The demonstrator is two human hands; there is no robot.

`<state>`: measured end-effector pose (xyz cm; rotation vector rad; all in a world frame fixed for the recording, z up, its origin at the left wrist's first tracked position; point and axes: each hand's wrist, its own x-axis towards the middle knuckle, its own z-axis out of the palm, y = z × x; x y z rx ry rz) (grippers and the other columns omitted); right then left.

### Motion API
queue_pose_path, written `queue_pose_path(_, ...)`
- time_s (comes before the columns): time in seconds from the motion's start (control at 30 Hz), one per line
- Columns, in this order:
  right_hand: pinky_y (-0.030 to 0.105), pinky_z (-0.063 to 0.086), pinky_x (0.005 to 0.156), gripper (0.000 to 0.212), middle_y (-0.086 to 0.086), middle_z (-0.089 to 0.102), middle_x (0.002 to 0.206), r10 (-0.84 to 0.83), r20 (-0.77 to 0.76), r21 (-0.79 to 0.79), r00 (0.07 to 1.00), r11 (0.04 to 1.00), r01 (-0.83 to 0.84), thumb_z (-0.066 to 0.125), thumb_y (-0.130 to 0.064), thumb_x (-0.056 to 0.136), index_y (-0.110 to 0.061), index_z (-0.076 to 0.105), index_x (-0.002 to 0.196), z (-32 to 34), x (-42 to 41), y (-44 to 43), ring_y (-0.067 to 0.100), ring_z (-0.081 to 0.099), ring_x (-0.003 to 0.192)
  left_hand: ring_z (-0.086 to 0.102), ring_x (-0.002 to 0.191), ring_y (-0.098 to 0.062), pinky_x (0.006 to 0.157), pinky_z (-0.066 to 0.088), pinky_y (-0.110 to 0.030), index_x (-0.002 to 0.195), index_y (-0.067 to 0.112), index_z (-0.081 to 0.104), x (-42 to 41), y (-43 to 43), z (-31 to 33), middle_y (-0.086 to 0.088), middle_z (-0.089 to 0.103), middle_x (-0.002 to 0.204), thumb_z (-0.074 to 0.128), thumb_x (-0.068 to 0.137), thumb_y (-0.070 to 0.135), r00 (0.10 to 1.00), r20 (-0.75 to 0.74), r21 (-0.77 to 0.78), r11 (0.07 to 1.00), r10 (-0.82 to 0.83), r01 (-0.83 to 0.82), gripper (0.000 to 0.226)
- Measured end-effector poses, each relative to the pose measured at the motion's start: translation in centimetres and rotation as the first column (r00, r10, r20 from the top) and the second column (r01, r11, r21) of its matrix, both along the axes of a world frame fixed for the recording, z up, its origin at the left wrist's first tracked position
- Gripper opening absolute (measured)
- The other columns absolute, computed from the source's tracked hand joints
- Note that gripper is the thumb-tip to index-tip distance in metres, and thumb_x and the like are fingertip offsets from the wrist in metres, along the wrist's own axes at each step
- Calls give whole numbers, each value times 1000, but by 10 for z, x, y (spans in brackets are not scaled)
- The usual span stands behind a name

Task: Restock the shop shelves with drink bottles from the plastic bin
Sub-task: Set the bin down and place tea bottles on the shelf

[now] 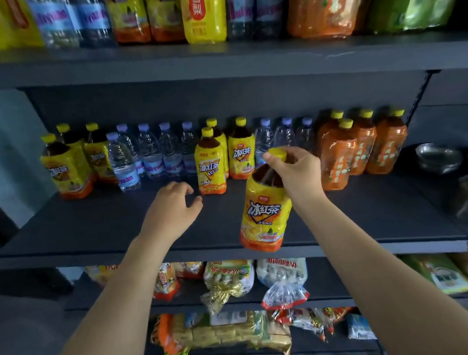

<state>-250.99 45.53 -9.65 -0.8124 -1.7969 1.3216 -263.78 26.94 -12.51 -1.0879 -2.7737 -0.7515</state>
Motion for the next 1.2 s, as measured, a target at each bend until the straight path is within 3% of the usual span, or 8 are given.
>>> queue_pose_path(0.13, 24, 53, 75, 41, -3, 68, 87, -22, -20, 6, 1000, 1000, 22, 74, -33, 79, -7, 66, 110, -10, -32, 3, 13, 65, 85, 51, 112, -22, 88, 41, -33, 118, 9, 56, -32, 13, -23, -7, 55, 121, 51, 92, 32, 996, 82, 68, 998, -21, 16, 34)
queue_pose_path(0.33, 29, 55, 75, 27, -10, 66, 73, -46, -41, 76, 998, 996, 49, 73, -29, 81, -11, 69, 101, -22, -80, 31, 13, 66, 76, 55, 109, -19, 82, 38, -23, 114, 7, 59, -65, 46, -69, -8, 58, 118, 55, 91, 27, 987, 148, 165, 985, -66, 41, 31)
queue_pose_path(0.5, 18, 49, 62, 14, -11, 63, 65, -29, -73, 150, 997, 988, 40, 73, -24, 82, -13, 67, 87, -32, -115, 61, -3, 58, 57, 53, 111, -16, 84, 36, -21, 115, 9, 59, -79, 72, -109, -4, 59, 118, 55, 91, 27, 971, 228, 180, 983, -73, 32, 30)
queue_pose_path(0.63, 16, 47, 61, 20, -13, 61, 65, -41, -53, 185, 998, 981, 50, 73, -26, 81, -10, 69, 93, -51, -139, 84, -4, 56, 57, 52, 112, -16, 85, 36, -20, 114, 10, 59, -85, 89, -144, -2, 58, 118, 56, 90, 26, 963, 260, 163, 986, -76, 34, 29)
queue_pose_path(0.83, 19, 51, 71, 29, -13, 65, 75, -2, -53, 204, 999, 979, 13, 72, -27, 82, -8, 68, 104, -78, -161, 92, 5, 63, 73, 51, 113, -12, 85, 34, -18, 113, 13, 59, -86, 92, -173, 2, 58, 117, 56, 90, 26, 953, 295, 166, 986, -68, 19, 27)
queue_pose_path(1.0, 32, 55, 82, 32, -1, 70, 95, 94, 12, 193, 995, 977, -95, 73, -21, 80, -11, 63, 109, -87, -166, 101, 11, 67, 87, 50, 114, -13, 86, 33, -17, 113, 13, 59, -86, 88, -177, 2, 58, 118, 57, 90, 26, 960, 272, 154, 988, -67, 25, 27)
queue_pose_path(1.13, 16, 47, 82, 55, -8, 62, 109, 143, 96, 168, 985, 973, -157, 76, -20, 76, -15, 54, 126, -100, -156, 101, 8, 57, 104, 50, 114, -12, 87, 31, -17, 111, 14, 60, -85, 83, -178, 4, 57, 116, 58, 89, 26, 956, 281, 148, 988, -80, 40, 25)
queue_pose_path(1.2, 28, 48, 96, 75, -4, 57, 126, 141, 133, 150, 981, 975, -161, 79, -32, 69, -22, 46, 136, -109, -154, 101, 12, 54, 116, 49, 114, -12, 87, 30, -16, 110, 15, 60, -84, 79, -180, 5, 57, 114, 59, 88, 25, 956, 279, 153, 987, -96, 55, 24)
